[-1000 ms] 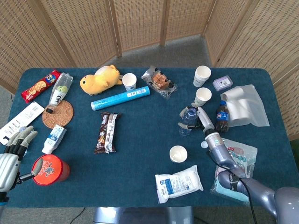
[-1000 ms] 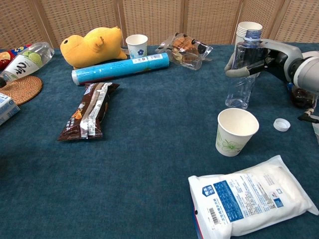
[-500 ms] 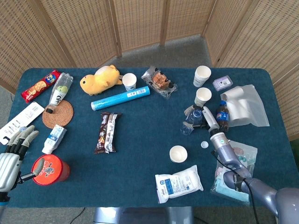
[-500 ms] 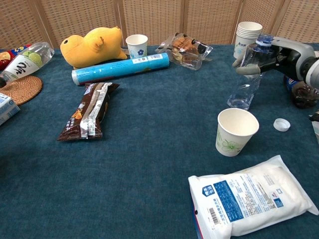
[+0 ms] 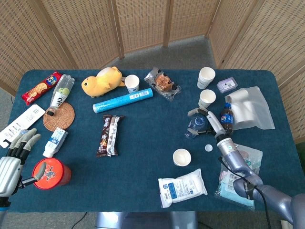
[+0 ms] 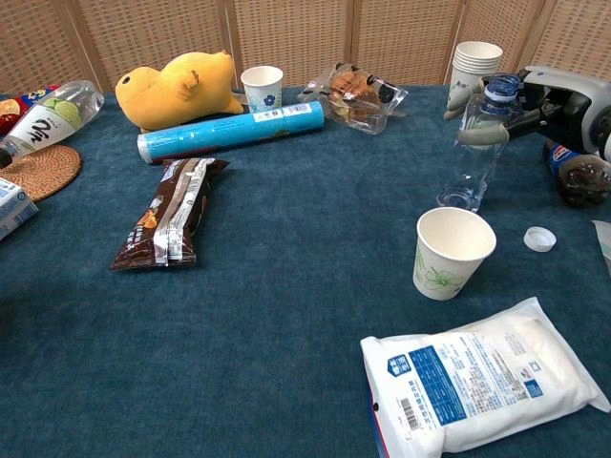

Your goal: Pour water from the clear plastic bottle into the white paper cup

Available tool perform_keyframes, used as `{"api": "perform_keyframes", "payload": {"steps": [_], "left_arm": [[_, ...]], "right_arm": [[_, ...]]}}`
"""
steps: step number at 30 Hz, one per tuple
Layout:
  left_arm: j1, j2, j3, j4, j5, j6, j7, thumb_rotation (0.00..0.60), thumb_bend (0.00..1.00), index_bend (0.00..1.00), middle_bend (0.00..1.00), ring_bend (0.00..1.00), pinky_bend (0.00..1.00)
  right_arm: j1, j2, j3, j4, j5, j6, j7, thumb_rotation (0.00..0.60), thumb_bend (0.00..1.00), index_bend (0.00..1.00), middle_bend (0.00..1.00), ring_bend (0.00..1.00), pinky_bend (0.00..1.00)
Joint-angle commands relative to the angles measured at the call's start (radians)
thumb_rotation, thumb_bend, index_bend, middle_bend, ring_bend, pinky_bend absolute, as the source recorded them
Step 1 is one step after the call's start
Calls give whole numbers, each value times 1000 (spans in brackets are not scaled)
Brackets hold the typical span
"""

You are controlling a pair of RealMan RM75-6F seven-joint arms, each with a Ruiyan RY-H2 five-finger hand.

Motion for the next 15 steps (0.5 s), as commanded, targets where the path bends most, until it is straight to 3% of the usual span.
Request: {"api": "perform_keyframes", "payload": {"steps": [1,6,15], "left_arm": [[3,1,1,3,2,5,-5,230,464,74,54,0,0],[7,2,3,10,6,13,-15,230,464,74,54,0,0],[7,2,3,25,7,15,-34,231,464,75,53,0,0]], "right_arm": [[-1,17,-5,-29,2,-1,-20,600,241,294,283,118,0],[3,38,-4,-65,10,-6,-53,600,238,150,202,41,0],[8,113,4,-177,32,-25,-121,571,236,20,90,0,0]]}}
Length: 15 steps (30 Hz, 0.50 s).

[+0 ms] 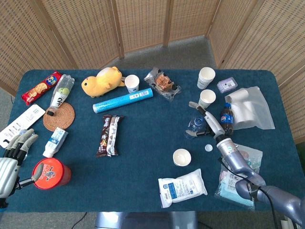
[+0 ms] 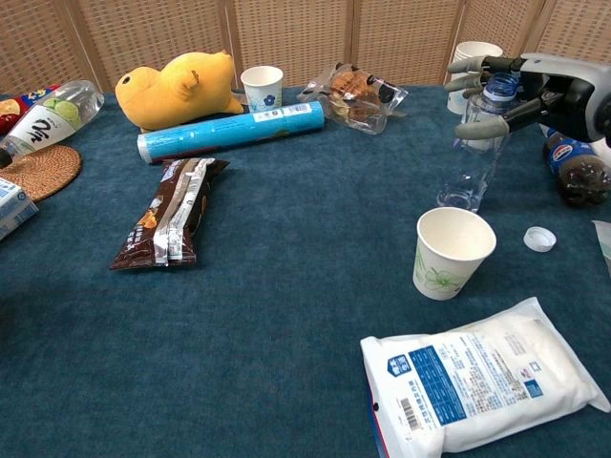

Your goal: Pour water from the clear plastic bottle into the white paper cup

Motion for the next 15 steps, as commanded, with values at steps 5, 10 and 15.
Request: {"api": "perform_keyframes", "payload": {"steps": [5,10,15], "left_arm": [[-1,-1,-1,11,1,2,-14,231,464,74,54,0,0],[-1,-3,-3,16,2,6,-21,228,464,74,53,0,0],[-3,-6,-6,20,-1,6,-25,231,465,75,54,0,0]], "right_arm": [[6,85,15,-105,33,-30,-68,532,235,0,50,0,0],[11,142,30,-165,56,-51,-94,501,230,0,31,0,0],[4,198,60,-218,93,-51,-97,477,217,0,32,0,0]]}}
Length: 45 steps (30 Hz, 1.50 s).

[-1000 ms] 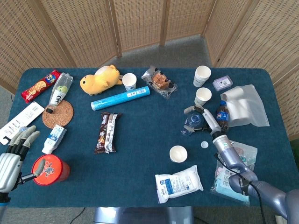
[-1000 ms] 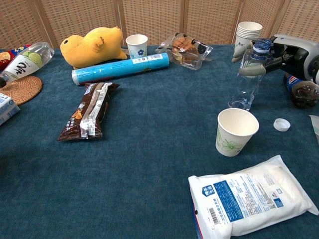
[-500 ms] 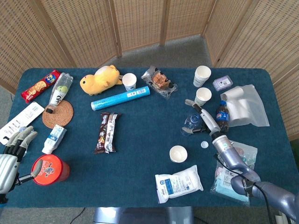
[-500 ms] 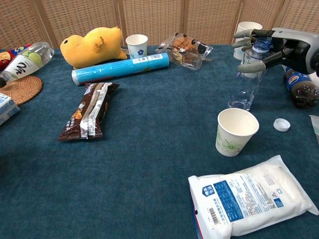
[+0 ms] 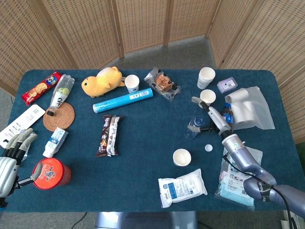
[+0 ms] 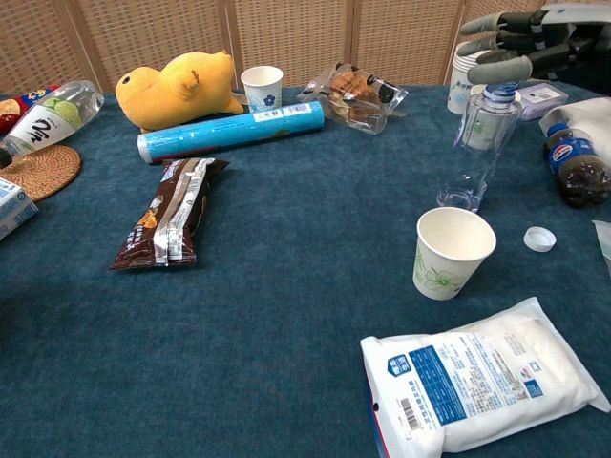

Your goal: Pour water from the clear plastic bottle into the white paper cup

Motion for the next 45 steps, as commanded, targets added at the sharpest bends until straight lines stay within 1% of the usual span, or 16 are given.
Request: {"api": "perform_keyframes", "payload": {"steps": [1,2,4,6,10,12,15,20,24,31,36,41,45], "left_arm": [[-1,0,-1,2,-2,-2,-1,230,465,74,54,0,0],[-1,0,-1,3,-2,-2,-2,230,465,75,54,0,0],[0,0,0,4,-3,-2,-5,228,465,74,54,0,0],[2,0,2,6,-3,2,-9,229,465,74,53,0,0],[8,1,5,13,-6,6,-17,230,464,74,53,0,0],[11,2,7,17,-5,10,-21,229,464,74,53,0,0],[16,4,10,22,-5,14,-27,231,464,75,53,0,0],[24,4,18,35,-10,15,-41,232,465,75,53,0,0],[30,2,27,46,-25,2,-53,228,464,74,54,0,0],[51,-6,36,67,-57,3,-78,227,465,74,53,0,0],[63,-5,44,65,-76,-6,-66,227,464,74,53,0,0],[75,-14,40,75,-104,-8,-29,231,464,74,54,0,0],[84,-22,39,85,-124,-12,-19,227,464,75,55,0,0]], "right_arm": [[-8,30,23,-28,31,7,-7,488,214,6,32,0,0],[-14,40,30,-37,42,16,-16,505,208,18,33,0,0],[-26,51,39,-47,59,36,-31,565,194,72,39,0,0],[-43,60,48,-58,78,61,-40,600,189,127,50,0,0],[-77,76,50,-58,91,107,-65,600,205,196,71,0,0],[-100,77,46,-56,93,145,-92,600,228,238,87,0,0],[-131,77,37,-49,96,203,-155,600,263,266,113,0,0],[-186,88,4,-52,102,289,-314,600,276,276,114,0,0],[-228,115,-26,-68,96,323,-390,600,276,290,114,0,0],[-314,136,-77,-49,76,423,-520,600,282,311,114,0,0],[-370,128,-115,-19,44,523,-695,600,278,325,114,0,0],[-417,146,-134,-55,47,559,-764,600,279,334,114,0,0],[-450,166,-143,-83,55,569,-771,600,279,335,114,0,0]]}}
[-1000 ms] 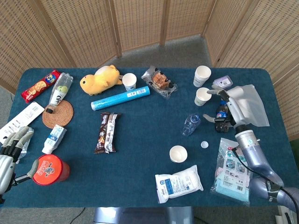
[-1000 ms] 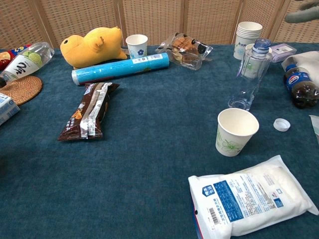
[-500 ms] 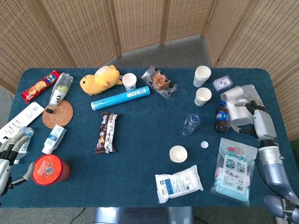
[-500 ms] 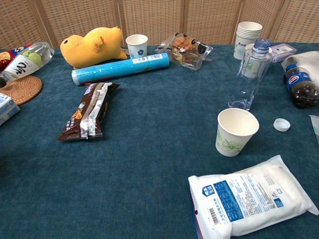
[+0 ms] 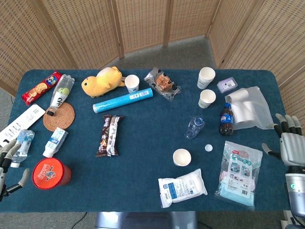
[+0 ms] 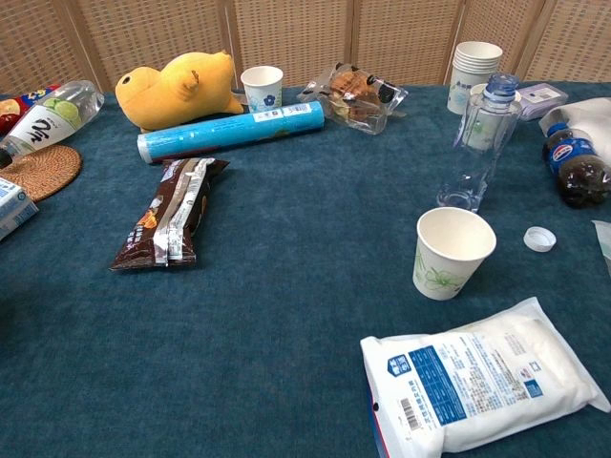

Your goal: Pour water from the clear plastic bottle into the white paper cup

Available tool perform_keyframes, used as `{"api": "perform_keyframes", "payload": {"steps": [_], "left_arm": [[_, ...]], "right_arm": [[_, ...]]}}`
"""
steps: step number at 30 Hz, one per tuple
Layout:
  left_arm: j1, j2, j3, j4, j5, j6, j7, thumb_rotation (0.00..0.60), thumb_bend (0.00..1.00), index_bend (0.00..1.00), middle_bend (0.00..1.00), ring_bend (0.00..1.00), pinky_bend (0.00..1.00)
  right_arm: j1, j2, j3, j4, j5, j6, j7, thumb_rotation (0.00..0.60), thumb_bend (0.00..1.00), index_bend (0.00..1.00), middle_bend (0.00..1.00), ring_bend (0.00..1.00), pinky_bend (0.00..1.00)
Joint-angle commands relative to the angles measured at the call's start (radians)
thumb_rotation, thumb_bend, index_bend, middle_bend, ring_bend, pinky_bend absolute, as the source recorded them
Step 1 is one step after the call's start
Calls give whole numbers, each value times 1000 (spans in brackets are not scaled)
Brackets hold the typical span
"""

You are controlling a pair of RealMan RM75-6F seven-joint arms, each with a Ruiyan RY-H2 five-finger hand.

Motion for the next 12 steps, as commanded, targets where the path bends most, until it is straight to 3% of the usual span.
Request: {"api": "perform_keyframes", "payload": {"steps": [1,12], "left_arm": [[8,-6,-2,11,-14,0,6,228,464,75,55,0,0],[19,-8,-5,21,-5,8,42,232,464,79,63,0,0]], "right_arm": [[-24,16,-11,-20,6,5,-1,600,280,336,114,0,0],[-63,22,-25,-54,1,-7,-17,600,275,335,112,0,0]]}}
